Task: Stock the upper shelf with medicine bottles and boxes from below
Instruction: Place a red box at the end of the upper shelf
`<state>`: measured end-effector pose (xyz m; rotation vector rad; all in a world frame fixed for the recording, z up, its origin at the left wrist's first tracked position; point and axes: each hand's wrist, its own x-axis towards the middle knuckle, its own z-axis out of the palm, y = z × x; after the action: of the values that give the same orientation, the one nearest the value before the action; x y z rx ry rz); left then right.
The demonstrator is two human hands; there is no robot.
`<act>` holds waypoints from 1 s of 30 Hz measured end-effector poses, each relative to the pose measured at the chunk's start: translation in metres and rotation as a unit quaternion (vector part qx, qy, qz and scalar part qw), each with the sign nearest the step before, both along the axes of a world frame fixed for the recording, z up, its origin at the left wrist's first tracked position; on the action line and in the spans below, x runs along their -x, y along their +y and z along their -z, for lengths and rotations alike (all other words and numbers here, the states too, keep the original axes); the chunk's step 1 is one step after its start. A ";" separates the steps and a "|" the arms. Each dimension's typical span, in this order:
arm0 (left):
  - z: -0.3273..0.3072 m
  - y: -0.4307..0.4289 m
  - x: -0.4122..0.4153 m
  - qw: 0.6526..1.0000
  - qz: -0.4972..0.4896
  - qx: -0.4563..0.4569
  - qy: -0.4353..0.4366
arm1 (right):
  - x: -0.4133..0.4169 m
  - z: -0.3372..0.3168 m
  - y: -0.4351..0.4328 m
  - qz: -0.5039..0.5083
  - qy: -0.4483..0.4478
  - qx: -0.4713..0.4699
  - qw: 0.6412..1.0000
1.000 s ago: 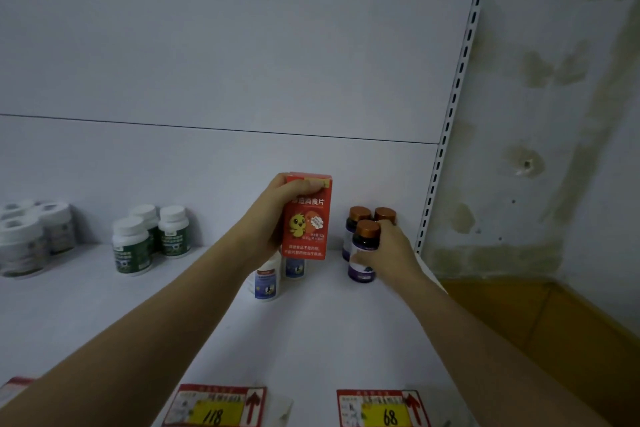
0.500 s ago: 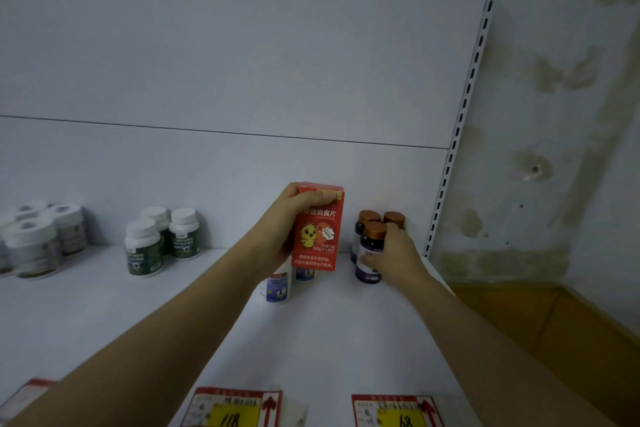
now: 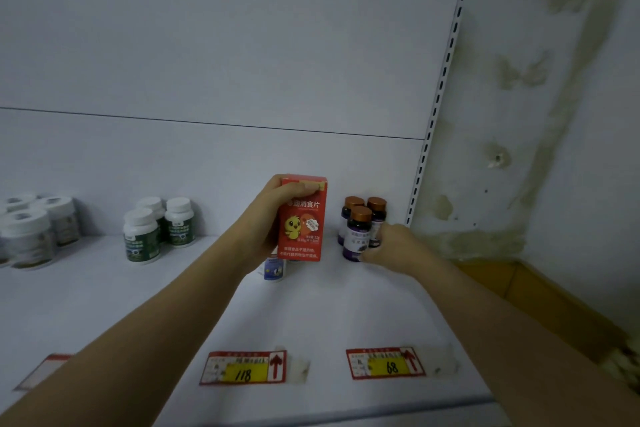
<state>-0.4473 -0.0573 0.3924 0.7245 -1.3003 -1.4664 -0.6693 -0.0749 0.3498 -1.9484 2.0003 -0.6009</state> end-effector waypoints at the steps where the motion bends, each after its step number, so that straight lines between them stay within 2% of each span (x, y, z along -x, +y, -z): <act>1: 0.001 0.006 -0.002 1.000 0.000 -0.003 0.000 | -0.002 -0.002 0.006 -0.003 0.012 -0.001 1.000; 12: 0.014 0.101 -0.046 0.994 -0.107 -0.008 -0.008 | -0.043 -0.014 0.073 -0.083 0.164 -0.017 0.983; 23: 0.021 0.213 -0.119 0.962 -0.271 -0.039 -0.002 | -0.129 -0.022 0.137 -0.221 0.186 0.003 0.957; 30: 0.019 0.262 -0.208 0.935 -0.352 -0.048 -0.022 | -0.233 -0.032 0.151 -0.288 0.189 0.026 0.938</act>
<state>-0.2397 0.2047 0.3732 1.1490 -0.8607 -0.9277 -0.4362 0.0765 0.3819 -2.6767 1.4580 -0.1374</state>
